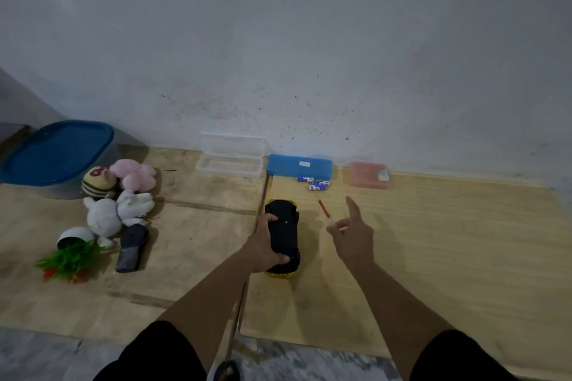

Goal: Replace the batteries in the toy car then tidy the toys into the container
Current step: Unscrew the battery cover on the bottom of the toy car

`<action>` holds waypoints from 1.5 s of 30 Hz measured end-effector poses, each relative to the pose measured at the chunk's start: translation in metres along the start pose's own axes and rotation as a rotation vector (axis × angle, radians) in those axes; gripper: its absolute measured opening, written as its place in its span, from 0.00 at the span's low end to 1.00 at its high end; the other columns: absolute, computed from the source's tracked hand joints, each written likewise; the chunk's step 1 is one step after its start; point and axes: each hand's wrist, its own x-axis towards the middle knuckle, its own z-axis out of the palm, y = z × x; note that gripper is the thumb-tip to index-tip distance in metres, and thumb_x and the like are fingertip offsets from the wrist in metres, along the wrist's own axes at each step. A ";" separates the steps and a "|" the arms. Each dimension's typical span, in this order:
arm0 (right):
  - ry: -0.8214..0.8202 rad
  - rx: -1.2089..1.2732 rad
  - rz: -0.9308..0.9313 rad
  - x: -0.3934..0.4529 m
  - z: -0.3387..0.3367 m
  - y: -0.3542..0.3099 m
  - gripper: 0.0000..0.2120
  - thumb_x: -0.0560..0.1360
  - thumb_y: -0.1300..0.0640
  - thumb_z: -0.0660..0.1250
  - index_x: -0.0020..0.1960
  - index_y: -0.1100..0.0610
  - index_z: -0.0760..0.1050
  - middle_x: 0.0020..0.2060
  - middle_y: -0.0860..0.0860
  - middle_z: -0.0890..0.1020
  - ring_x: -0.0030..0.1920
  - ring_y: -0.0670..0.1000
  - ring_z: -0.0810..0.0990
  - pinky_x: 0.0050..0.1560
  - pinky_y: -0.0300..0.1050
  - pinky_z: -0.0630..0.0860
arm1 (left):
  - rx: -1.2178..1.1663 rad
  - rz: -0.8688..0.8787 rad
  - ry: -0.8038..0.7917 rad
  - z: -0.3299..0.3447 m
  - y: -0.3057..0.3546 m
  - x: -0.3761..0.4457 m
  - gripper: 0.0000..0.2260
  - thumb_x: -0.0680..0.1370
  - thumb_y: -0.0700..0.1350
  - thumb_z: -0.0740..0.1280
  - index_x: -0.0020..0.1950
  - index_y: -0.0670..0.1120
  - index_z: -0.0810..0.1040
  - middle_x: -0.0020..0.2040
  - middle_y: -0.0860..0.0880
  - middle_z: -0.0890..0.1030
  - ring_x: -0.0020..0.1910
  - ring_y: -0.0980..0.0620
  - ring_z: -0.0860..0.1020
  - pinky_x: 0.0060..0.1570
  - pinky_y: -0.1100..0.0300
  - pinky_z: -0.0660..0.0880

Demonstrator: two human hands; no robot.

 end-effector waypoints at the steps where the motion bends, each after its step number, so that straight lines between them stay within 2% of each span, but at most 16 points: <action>1: 0.038 0.054 0.001 0.006 -0.008 -0.010 0.33 0.73 0.60 0.69 0.74 0.55 0.59 0.47 0.55 0.83 0.46 0.51 0.79 0.52 0.41 0.72 | 0.001 0.003 -0.001 0.001 0.003 0.001 0.39 0.69 0.37 0.75 0.69 0.50 0.53 0.66 0.42 0.68 0.57 0.48 0.71 0.53 0.57 0.75; 3: 0.093 0.109 0.011 0.017 -0.022 -0.029 0.29 0.72 0.59 0.70 0.71 0.55 0.64 0.48 0.52 0.84 0.46 0.47 0.77 0.50 0.35 0.67 | 0.007 0.002 -0.006 0.002 0.008 0.004 0.39 0.68 0.37 0.75 0.69 0.50 0.53 0.66 0.41 0.67 0.58 0.47 0.72 0.54 0.55 0.75; 7: 0.146 0.230 0.026 0.028 -0.035 -0.049 0.22 0.72 0.60 0.70 0.64 0.57 0.72 0.44 0.51 0.82 0.39 0.42 0.75 0.38 0.23 0.67 | 0.014 -0.008 0.001 0.002 0.015 0.007 0.40 0.67 0.38 0.76 0.69 0.49 0.53 0.66 0.41 0.68 0.62 0.43 0.72 0.59 0.49 0.75; 8: 0.150 0.255 0.023 0.028 -0.035 -0.052 0.20 0.72 0.58 0.70 0.63 0.57 0.73 0.47 0.52 0.82 0.40 0.43 0.76 0.40 0.23 0.68 | 0.015 -0.008 -0.001 0.003 0.016 0.008 0.40 0.68 0.38 0.76 0.70 0.49 0.53 0.66 0.41 0.68 0.62 0.42 0.72 0.59 0.49 0.75; 10: 0.148 0.280 0.017 0.027 -0.032 -0.055 0.19 0.72 0.54 0.71 0.61 0.57 0.74 0.50 0.54 0.81 0.46 0.48 0.78 0.48 0.34 0.70 | 0.015 -0.010 -0.014 0.004 0.018 0.008 0.40 0.68 0.37 0.75 0.70 0.49 0.52 0.66 0.41 0.69 0.62 0.43 0.72 0.58 0.52 0.74; 12: 0.146 0.265 0.005 0.026 -0.027 -0.056 0.18 0.74 0.52 0.69 0.60 0.58 0.74 0.50 0.54 0.82 0.49 0.51 0.79 0.50 0.39 0.70 | 0.005 -0.011 -0.021 0.005 0.019 0.008 0.41 0.69 0.37 0.75 0.71 0.49 0.51 0.66 0.41 0.69 0.62 0.43 0.72 0.57 0.53 0.74; 19: 0.102 0.213 -0.027 0.022 -0.010 -0.054 0.19 0.75 0.51 0.67 0.63 0.57 0.72 0.50 0.55 0.83 0.50 0.53 0.81 0.51 0.41 0.71 | -0.003 0.003 -0.025 0.006 0.020 0.007 0.41 0.68 0.39 0.76 0.71 0.48 0.51 0.64 0.42 0.70 0.62 0.44 0.73 0.60 0.50 0.75; 27: 0.069 0.162 -0.076 0.014 -0.010 -0.062 0.19 0.76 0.53 0.66 0.64 0.59 0.72 0.53 0.56 0.82 0.50 0.51 0.79 0.48 0.37 0.68 | 0.000 -0.005 -0.021 0.005 0.016 0.005 0.41 0.68 0.39 0.76 0.70 0.49 0.51 0.65 0.43 0.70 0.62 0.45 0.73 0.60 0.50 0.75; 32: 0.071 0.156 -0.090 0.011 -0.010 -0.066 0.19 0.76 0.53 0.66 0.65 0.59 0.71 0.54 0.57 0.82 0.52 0.52 0.79 0.50 0.36 0.69 | -0.007 0.000 -0.021 0.004 0.017 0.004 0.42 0.68 0.39 0.76 0.71 0.48 0.51 0.66 0.43 0.70 0.63 0.45 0.72 0.60 0.51 0.74; 37: 0.063 0.135 -0.117 0.010 -0.010 -0.070 0.19 0.76 0.54 0.66 0.65 0.59 0.71 0.53 0.56 0.82 0.46 0.47 0.77 0.47 0.35 0.68 | 0.000 0.006 -0.026 0.002 0.017 0.002 0.42 0.68 0.40 0.76 0.71 0.48 0.51 0.66 0.43 0.69 0.62 0.45 0.72 0.60 0.51 0.74; 45: 0.085 0.162 -0.106 0.012 -0.008 -0.068 0.18 0.76 0.54 0.66 0.64 0.59 0.72 0.52 0.57 0.82 0.51 0.53 0.80 0.51 0.39 0.71 | -0.011 0.013 -0.022 -0.001 0.018 -0.001 0.41 0.68 0.39 0.76 0.71 0.50 0.52 0.66 0.43 0.70 0.62 0.44 0.72 0.60 0.50 0.75</action>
